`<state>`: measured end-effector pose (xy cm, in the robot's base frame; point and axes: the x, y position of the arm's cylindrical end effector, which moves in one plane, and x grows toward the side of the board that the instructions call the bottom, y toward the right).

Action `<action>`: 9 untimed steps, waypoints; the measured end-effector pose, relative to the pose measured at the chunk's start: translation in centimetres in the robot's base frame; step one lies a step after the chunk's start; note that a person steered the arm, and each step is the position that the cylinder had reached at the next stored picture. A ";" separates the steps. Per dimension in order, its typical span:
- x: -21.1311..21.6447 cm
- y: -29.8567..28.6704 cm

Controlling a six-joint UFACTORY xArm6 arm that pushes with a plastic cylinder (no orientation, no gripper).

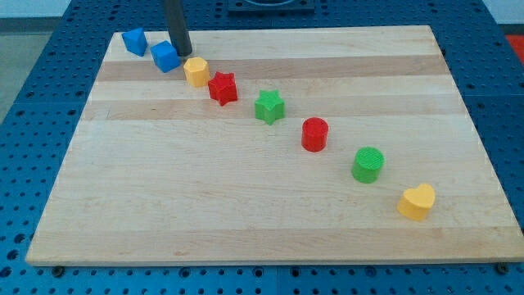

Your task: Push the blue triangle into the blue cube

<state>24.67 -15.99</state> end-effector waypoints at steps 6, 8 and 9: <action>-5.6 -3.6; -5.5 -9.5; -5.5 -11.8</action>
<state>19.18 -27.77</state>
